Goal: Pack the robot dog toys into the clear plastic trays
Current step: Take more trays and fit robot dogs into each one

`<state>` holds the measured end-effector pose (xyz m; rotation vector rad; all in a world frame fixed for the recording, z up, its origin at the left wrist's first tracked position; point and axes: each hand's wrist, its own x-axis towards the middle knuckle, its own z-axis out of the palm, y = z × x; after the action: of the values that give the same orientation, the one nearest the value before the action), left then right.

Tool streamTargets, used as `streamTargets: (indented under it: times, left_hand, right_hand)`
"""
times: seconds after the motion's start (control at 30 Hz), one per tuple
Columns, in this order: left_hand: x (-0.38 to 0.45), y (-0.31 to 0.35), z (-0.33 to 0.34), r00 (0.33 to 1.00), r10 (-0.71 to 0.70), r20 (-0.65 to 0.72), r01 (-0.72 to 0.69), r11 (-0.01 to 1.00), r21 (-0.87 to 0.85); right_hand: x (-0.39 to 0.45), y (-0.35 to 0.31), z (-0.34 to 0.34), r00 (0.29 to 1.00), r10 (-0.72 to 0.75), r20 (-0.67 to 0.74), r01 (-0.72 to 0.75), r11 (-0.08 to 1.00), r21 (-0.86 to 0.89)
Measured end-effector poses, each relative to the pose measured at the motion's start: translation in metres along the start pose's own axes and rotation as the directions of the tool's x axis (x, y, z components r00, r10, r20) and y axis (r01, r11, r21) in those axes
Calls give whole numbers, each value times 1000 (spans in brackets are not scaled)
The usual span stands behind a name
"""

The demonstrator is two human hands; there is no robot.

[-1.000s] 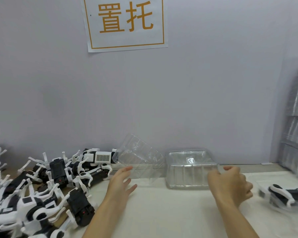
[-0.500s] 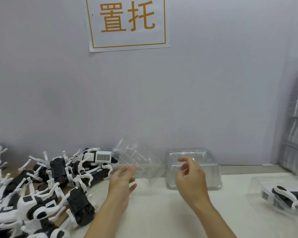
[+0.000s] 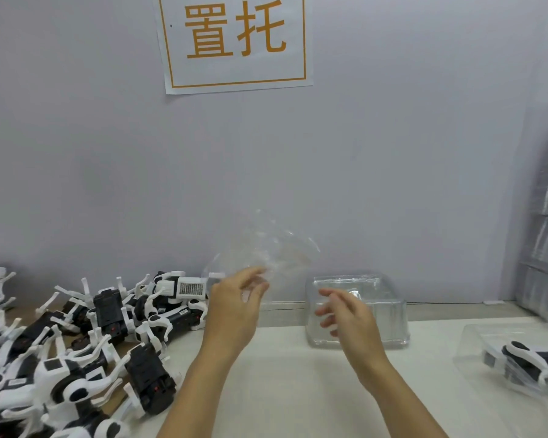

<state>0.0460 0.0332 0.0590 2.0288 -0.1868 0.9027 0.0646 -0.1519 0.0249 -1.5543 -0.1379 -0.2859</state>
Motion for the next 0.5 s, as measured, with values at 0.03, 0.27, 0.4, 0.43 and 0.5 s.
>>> streamTargets:
  times: [0.03,0.27,0.4,0.43,0.5]
  left_hand:
    - [1,4,-1,993,113,16,-114,988,101]
    - [0,21,-1,884,443,152,-459,756,466]
    - [-2,20,-2,895,398,202,-442,731,519]
    - [-1,20,-2,901,376,216,-432,733,526]
    - [-2,20,-3,919,299,257,-393,750,533]
  right_hand:
    - [1,-5,-4,998,59,-7,-57,989,139]
    - [6,-24,-38,984,172,52,-169,788,592]
    - [5,-30,-44,992,108,67,-127,850,511]
    - [4,-30,-45,994,83,71,-107,875,471]
    - [3,-30,-44,994,39,98,-75,917,393]
